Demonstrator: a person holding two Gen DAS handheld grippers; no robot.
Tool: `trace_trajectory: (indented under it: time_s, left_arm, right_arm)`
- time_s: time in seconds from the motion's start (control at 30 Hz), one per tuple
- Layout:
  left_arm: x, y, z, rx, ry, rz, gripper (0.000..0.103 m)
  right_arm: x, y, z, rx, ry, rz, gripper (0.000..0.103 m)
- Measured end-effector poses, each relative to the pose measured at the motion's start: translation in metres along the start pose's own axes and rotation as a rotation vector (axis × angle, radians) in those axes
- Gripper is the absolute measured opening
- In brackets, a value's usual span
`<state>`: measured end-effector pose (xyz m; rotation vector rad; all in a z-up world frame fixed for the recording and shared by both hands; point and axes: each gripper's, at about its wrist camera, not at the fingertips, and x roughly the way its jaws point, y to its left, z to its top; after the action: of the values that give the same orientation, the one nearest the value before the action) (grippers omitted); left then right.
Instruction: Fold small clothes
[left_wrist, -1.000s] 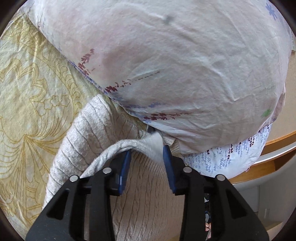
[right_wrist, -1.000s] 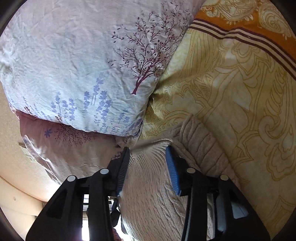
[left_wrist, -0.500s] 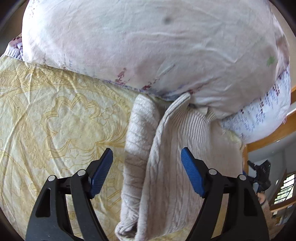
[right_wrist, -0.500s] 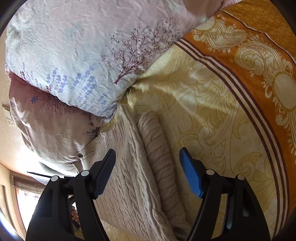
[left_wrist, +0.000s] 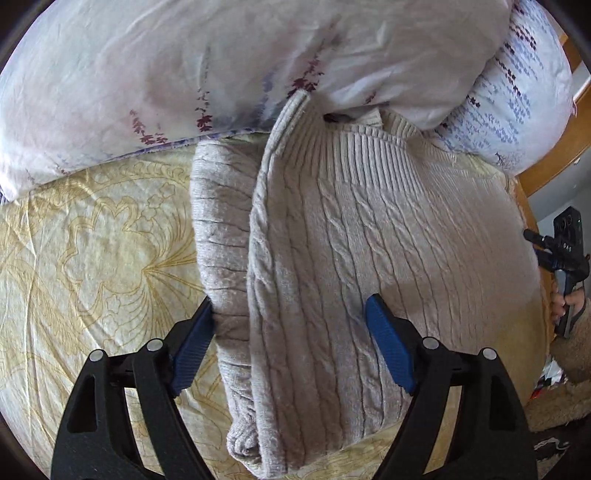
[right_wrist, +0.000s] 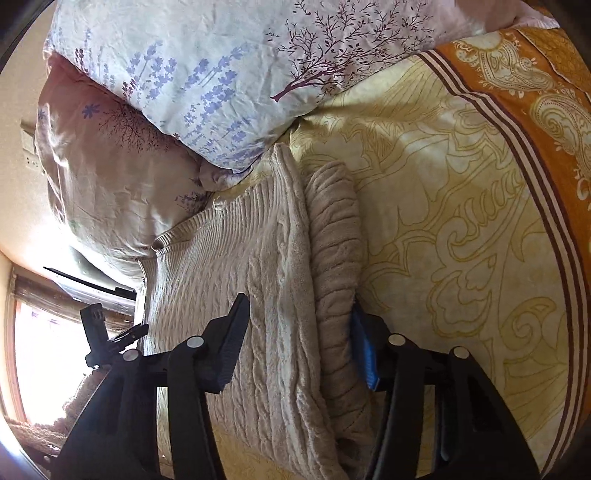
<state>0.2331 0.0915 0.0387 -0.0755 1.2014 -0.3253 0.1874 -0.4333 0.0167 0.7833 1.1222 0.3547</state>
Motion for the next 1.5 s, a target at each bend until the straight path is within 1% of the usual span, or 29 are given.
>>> trace_trajectory:
  time_s: [0.1,0.2,0.27,0.3,0.37,0.47,0.5,0.53,0.57,0.6,0.63,0.73,0.8,0.9,1.03,1.07,1.1,1.17,1.2,1.23,1.27,1.33,1.37,1.4,1.43,1.47,1.5]
  left_arm:
    - [0.001,0.004,0.002,-0.047,-0.019,-0.035,0.079]
    - [-0.001,0.01,0.0,-0.09,-0.037,-0.073,0.056]
    - [-0.002,0.014,-0.003,-0.113,-0.038,-0.115,0.048]
    - [-0.002,0.015,-0.004,-0.123,-0.04,-0.133,0.045]
    - [-0.003,0.012,-0.007,-0.131,-0.036,-0.16,0.045]
    - [-0.004,0.004,-0.01,-0.101,-0.025,-0.161,0.052]
    - [-0.004,0.0,-0.009,-0.094,-0.027,-0.152,0.053]
    - [-0.003,-0.002,-0.008,-0.09,-0.028,-0.144,0.052]
    - [-0.002,-0.003,-0.006,-0.095,-0.028,-0.145,0.032]
    - [-0.001,-0.001,-0.005,-0.118,-0.034,-0.163,0.022]
    - [-0.003,0.0,-0.005,-0.136,-0.042,-0.176,0.021]
    - [-0.009,-0.003,-0.007,-0.12,-0.053,-0.192,0.019]
    - [-0.019,0.002,-0.011,-0.141,-0.06,-0.234,0.018]
    - [-0.037,0.004,-0.016,-0.148,-0.074,-0.287,0.018]
    - [-0.055,0.001,-0.027,-0.139,-0.062,-0.366,0.018]
    - [-0.056,0.0,-0.029,-0.136,-0.058,-0.366,0.018]
    - [-0.055,0.001,-0.031,-0.133,-0.045,-0.356,0.018]
    - [-0.049,0.01,-0.037,-0.157,-0.025,-0.336,0.018]
    - [-0.042,0.012,-0.038,-0.158,-0.013,-0.293,0.02]
    - [-0.035,0.013,-0.039,-0.147,-0.004,-0.235,0.021]
    - [-0.028,0.01,-0.037,-0.145,0.004,-0.194,0.023]
    - [-0.02,0.007,-0.035,-0.146,0.019,-0.139,0.031]
    - [-0.02,0.006,-0.033,-0.143,0.023,-0.134,0.039]
    - [-0.023,0.008,-0.033,-0.136,0.019,-0.124,0.051]
    - [-0.027,0.01,-0.031,-0.132,0.007,-0.103,0.058]
    - [-0.031,0.014,-0.028,-0.137,-0.013,-0.086,0.07]
    - [-0.036,0.02,-0.024,-0.159,-0.035,-0.081,0.072]
  right_arm:
    - [0.0,-0.002,-0.002,-0.002,0.008,0.02,0.046]
    - [0.004,0.0,-0.007,-0.015,0.032,0.053,0.044]
    - [0.004,-0.001,-0.009,-0.004,0.035,0.071,0.043]
    - [0.003,-0.001,-0.009,-0.001,0.036,0.075,0.043]
    - [0.004,0.0,-0.01,0.001,0.049,0.084,0.043]
    - [0.004,0.003,-0.012,-0.012,0.067,0.08,0.042]
    - [0.004,0.004,-0.011,-0.015,0.067,0.067,0.039]
    - [0.006,0.004,-0.01,-0.009,0.072,0.048,0.028]
    - [0.009,0.005,-0.01,0.0,0.083,0.058,0.023]
    - [0.008,0.008,-0.01,-0.005,0.074,0.066,0.021]
    - [0.006,0.012,-0.01,-0.014,0.064,0.075,0.02]
    - [-0.005,0.018,-0.012,-0.006,0.029,0.145,0.019]
    - [-0.011,0.021,-0.014,-0.003,0.026,0.166,0.018]
    - [-0.02,0.027,-0.021,0.001,0.03,0.203,0.018]
    - [-0.033,0.031,-0.033,0.022,0.027,0.253,0.018]
    - [-0.036,0.029,-0.035,0.034,0.023,0.249,0.018]
    - [-0.037,0.027,-0.037,0.041,0.026,0.241,0.018]
    - [-0.035,0.021,-0.039,0.045,0.036,0.167,0.017]
    - [-0.03,0.016,-0.039,0.053,0.043,0.102,0.017]
    - [-0.025,0.01,-0.04,0.066,0.052,0.044,0.018]
    - [-0.018,0.005,-0.04,0.084,0.06,0.013,0.018]
    - [-0.012,0.006,-0.037,0.089,0.061,-0.008,0.02]
    - [-0.014,0.008,-0.037,0.077,0.062,-0.008,0.023]
    - [-0.016,0.01,-0.036,0.067,0.06,-0.008,0.025]
    - [-0.018,0.01,-0.033,0.068,0.057,-0.008,0.032]
    - [-0.021,0.008,-0.029,0.08,0.047,-0.011,0.039]
    - [-0.025,0.005,-0.024,0.097,0.028,-0.008,0.044]
